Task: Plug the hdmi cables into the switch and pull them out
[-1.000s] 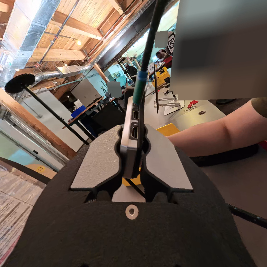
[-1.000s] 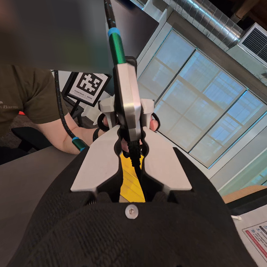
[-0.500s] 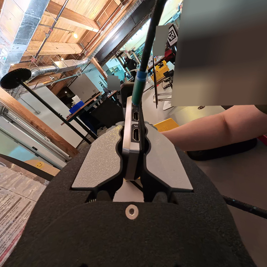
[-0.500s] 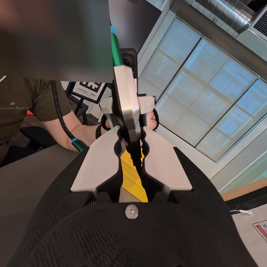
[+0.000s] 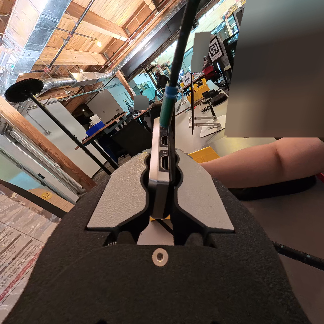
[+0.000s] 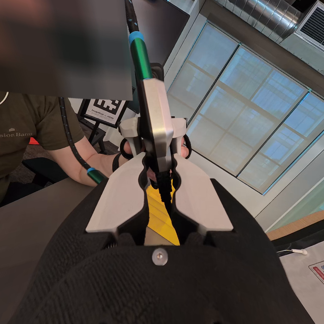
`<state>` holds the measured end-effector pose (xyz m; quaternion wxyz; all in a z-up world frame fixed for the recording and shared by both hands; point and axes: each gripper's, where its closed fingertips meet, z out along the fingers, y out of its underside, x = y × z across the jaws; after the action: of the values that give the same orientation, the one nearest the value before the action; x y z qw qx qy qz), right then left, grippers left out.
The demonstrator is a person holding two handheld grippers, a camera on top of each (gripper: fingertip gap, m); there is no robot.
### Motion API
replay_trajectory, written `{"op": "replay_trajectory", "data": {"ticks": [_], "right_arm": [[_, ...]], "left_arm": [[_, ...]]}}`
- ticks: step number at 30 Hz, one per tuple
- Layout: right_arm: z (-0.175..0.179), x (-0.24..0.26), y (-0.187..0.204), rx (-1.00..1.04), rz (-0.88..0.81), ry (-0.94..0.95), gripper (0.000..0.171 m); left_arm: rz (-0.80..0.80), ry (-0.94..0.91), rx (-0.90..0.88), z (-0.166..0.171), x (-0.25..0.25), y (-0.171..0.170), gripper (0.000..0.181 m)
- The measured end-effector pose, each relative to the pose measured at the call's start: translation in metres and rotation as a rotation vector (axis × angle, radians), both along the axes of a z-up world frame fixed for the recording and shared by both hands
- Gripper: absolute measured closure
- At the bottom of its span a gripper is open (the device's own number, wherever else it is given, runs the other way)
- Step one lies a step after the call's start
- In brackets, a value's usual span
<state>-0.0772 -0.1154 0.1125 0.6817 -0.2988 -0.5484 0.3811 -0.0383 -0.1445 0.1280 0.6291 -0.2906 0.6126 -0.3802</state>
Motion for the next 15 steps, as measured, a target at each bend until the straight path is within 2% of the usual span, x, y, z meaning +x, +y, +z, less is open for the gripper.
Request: {"op": "replay_trajectory", "data": {"ticks": [15], "right_arm": [[-0.0053, 0.0017, 0.008, -0.015, -0.046, -0.046, 0.147]], "left_arm": [[0.019, 0.005, -0.013, -0.0043, 0.0028, 0.0076, 0.158]]}}
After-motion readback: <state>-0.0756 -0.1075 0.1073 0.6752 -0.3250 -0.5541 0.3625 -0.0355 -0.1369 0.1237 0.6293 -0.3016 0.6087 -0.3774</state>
